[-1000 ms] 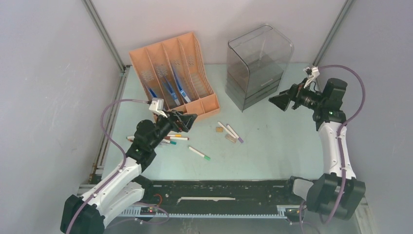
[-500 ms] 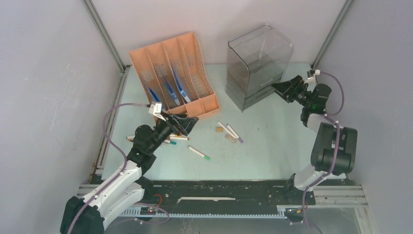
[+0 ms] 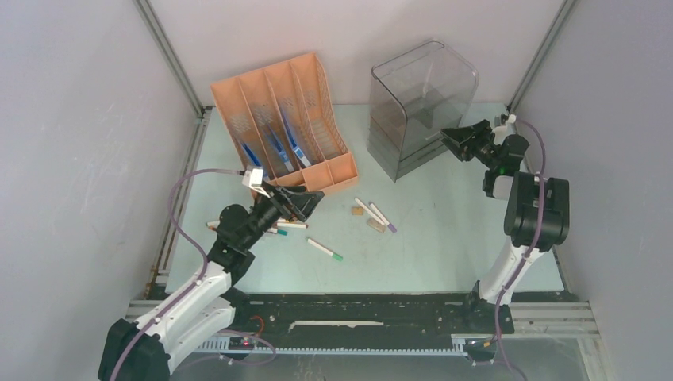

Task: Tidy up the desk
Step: Open the drawer in the storage box.

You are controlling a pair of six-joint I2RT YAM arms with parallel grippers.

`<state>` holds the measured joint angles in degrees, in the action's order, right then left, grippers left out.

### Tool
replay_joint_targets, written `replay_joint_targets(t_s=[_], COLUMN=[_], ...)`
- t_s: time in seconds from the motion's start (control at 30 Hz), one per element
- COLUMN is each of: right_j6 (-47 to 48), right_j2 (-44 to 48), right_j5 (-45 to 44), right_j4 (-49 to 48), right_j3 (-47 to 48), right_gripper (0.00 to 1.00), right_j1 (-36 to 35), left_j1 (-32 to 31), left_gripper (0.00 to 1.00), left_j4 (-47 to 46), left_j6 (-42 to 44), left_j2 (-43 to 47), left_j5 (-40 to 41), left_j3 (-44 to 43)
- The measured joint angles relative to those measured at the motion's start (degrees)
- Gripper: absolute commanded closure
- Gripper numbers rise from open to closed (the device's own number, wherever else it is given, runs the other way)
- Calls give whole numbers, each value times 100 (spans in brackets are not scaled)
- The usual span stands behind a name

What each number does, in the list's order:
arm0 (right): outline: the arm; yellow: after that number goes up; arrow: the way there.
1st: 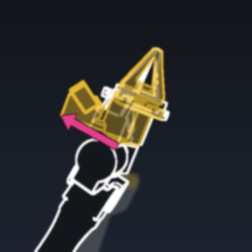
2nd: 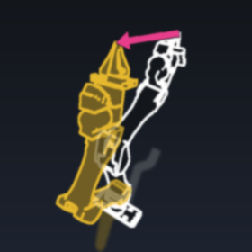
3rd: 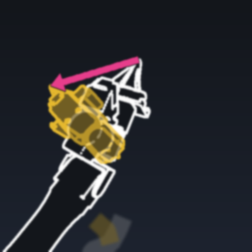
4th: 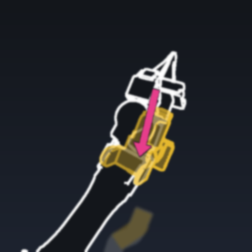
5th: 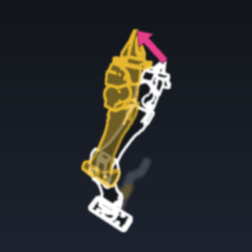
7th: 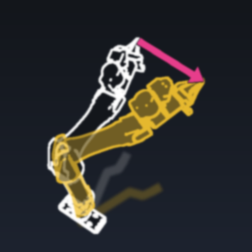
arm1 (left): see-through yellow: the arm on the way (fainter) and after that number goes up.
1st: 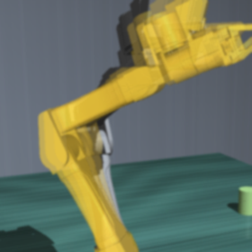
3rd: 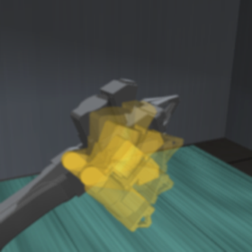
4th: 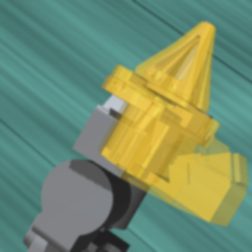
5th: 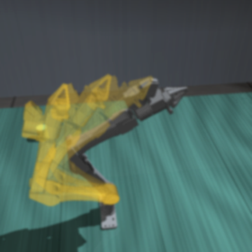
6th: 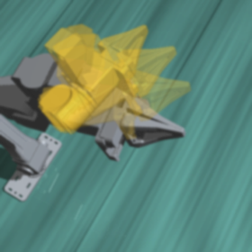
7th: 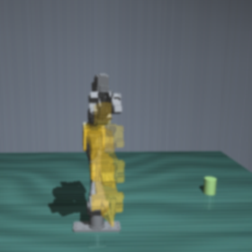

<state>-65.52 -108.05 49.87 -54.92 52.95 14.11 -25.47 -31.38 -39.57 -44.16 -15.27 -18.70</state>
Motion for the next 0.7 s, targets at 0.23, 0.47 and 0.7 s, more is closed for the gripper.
replay_joint_targets(t_s=[0.23, 0.47, 0.7], right_j6=[-216, -389, -588], right_j2=[-376, -684, -800], right_j5=[-33, -37, -33], right_j4=[-83, -129, -341], right_j3=[382, 514, 586], right_gripper=[48, 65, 76], right_j1=[-83, -125, -136], left_j1=[0, 0, 0], left_gripper=[0, 0, 0], left_j4=[-26, -28, -55], left_j6=[-52, -61, -98], left_j2=[-162, -247, -273], left_j5=[-9, -31, -52], left_j3=[0, -7, -7])
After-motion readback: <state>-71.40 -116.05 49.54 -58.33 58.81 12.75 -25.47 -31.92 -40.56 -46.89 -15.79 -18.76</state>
